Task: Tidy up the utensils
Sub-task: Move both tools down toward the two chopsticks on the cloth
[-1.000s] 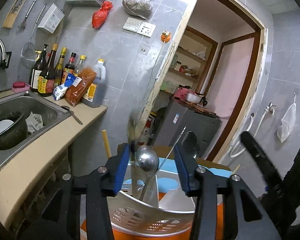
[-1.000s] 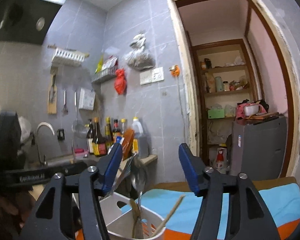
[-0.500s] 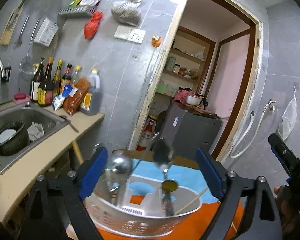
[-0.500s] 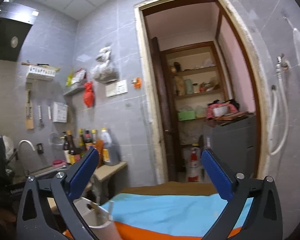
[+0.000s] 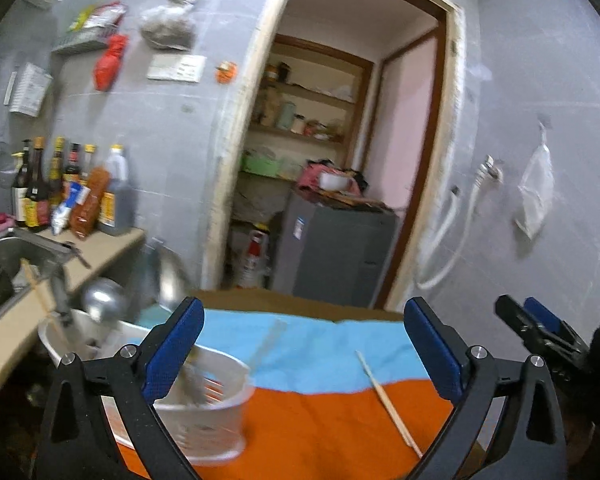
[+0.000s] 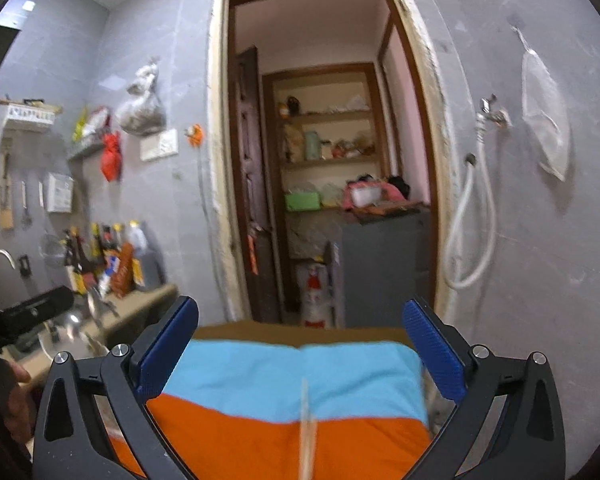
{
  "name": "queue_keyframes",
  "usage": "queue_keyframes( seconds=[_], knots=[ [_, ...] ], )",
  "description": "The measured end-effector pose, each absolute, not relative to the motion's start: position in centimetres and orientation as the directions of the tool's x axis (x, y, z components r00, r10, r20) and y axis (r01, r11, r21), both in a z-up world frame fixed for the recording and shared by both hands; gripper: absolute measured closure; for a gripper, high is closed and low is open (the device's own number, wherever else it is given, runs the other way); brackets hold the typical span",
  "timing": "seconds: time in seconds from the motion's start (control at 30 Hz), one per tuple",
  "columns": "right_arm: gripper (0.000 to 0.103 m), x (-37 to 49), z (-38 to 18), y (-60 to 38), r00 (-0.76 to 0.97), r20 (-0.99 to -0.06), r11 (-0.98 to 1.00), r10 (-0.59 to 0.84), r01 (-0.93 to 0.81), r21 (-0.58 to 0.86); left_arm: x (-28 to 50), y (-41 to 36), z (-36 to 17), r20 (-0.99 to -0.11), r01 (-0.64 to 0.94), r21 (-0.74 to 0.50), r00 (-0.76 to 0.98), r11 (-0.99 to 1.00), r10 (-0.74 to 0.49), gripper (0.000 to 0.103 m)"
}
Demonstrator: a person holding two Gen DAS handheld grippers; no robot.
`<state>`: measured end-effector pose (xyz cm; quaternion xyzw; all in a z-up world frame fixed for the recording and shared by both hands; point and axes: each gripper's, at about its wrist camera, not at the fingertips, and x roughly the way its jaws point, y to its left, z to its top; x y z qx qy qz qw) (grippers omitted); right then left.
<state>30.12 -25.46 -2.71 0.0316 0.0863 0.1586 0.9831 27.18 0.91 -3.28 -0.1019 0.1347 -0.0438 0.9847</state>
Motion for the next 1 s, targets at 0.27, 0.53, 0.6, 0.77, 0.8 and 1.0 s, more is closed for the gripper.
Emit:
queue_keyframes(
  seconds=[0.27,0.53,0.6,0.77,0.8,1.0],
  knots=[
    [0.0,31.0,-7.1,-29.5,0.908,-0.34,0.97,0.244,-0.229,0.083,29.8,-4.0,-7.5,-0.367,0.113,-0.214,0.911,0.97,-0.187,0.005],
    [0.004,31.9,-12.1,-29.8,0.797,-0.546,0.964,0.259,-0.253,0.088,32.2,-5.4,-13.3,-0.532,0.039,-0.216,0.833,0.976,-0.151,0.005],
    [0.012,32.1,-13.5,-29.2,0.747,-0.604,0.956,0.278,-0.279,0.094,32.9,-5.4,-14.5,-0.572,0.015,-0.214,0.808,0.977,-0.138,0.005],
    [0.033,32.6,-15.9,-27.9,0.622,-0.702,0.927,0.346,-0.34,0.155,33.9,-5.0,-16.5,-0.64,-0.033,-0.222,0.759,0.975,-0.12,0.005],
    [0.035,32.6,-16.2,-27.6,0.605,-0.712,0.921,0.356,-0.355,0.159,34.0,-4.8,-16.8,-0.647,-0.042,-0.228,0.753,0.973,-0.119,0.005],
    [0.043,32.6,-16.7,-26.2,0.567,-0.752,0.913,0.337,-0.392,0.114,34.4,-4.2,-17.5,-0.678,-0.068,-0.245,0.725,0.967,-0.121,0.005]
  ],
)
